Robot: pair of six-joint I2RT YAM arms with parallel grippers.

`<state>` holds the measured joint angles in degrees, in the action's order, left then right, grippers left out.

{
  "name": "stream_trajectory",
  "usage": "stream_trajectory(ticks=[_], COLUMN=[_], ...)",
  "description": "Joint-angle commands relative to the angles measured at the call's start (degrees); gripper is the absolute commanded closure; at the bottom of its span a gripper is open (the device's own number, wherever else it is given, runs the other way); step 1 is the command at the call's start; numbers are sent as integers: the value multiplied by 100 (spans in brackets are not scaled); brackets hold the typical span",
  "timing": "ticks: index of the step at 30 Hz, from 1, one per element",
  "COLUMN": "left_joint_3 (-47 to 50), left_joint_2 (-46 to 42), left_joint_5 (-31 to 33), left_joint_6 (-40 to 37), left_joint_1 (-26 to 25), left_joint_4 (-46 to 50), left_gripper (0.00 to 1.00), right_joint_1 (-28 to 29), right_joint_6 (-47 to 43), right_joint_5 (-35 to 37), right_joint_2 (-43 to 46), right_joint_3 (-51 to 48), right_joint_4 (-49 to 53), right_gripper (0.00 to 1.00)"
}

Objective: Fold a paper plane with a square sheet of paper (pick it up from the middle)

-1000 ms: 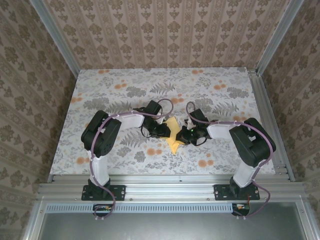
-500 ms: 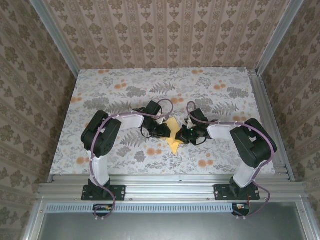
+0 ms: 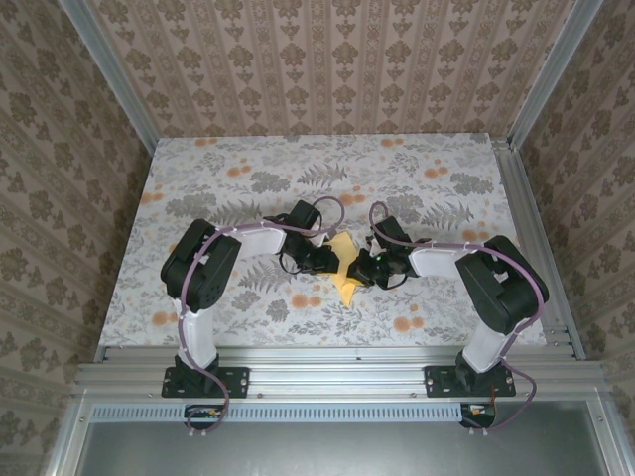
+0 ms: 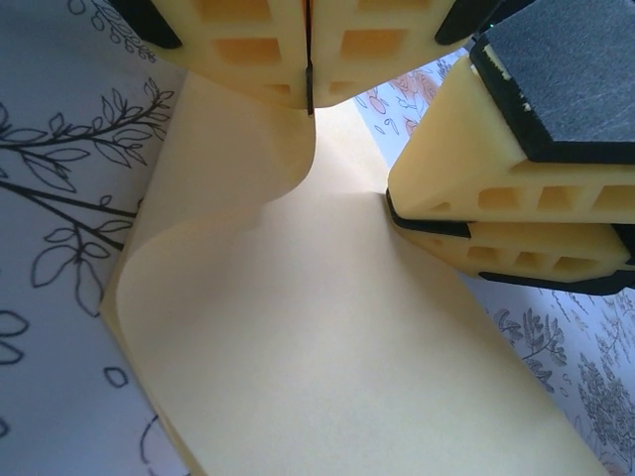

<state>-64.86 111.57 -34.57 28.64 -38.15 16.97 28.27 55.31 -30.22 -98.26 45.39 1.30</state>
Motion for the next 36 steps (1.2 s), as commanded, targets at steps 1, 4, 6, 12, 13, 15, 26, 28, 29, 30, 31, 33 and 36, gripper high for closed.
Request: stream_trajectory(ticks=[1,4,6,12,13,15,26,28,29,30,31,33,36], left_joint_3=[241,238,246,239,242,241,232,226,216,207,204,182,154], left_joint_2=[58,49,39,48,49,49,58,58,58,58,58,54,48], left_joint_5=[200,218,240,249,249,249,244,240,232,231,223,214,201], left_joint_6=[-135,-153,-166,-166,-161,-157,-144,-148,-139,-135,-140,-131,-106], left_joint_1=[-70,-70,-78,-85,-87,-86,-95,-96,-91,-96,-92,-96,-97], left_joint_4=[270,289,296,298,298,293,274,277,276,272,273,272,266], left_gripper=[80,80,79,79,80,79,79,80,80,79,80,80,79], right_joint_1=[20,10,-6,-19,-23,-15,55,64,64,64,65,73,86], right_joint_6=[164,221,238,219,226,209,85,87,85,83,80,62,52], right_joint_5=[163,191,199,236,227,218,199,209,218,227,229,242,242], right_joint_2=[243,302,331,301,289,244,33,4,-17,-25,-39,-87,-158], right_joint_3=[76,37,16,5,-1,11,58,64,65,79,91,126,145], right_joint_4=[-161,-191,-195,-171,-181,-183,-78,-86,-100,-96,-100,-71,-90], right_gripper=[90,90,90,90,90,90,90,90,90,90,90,89,89])
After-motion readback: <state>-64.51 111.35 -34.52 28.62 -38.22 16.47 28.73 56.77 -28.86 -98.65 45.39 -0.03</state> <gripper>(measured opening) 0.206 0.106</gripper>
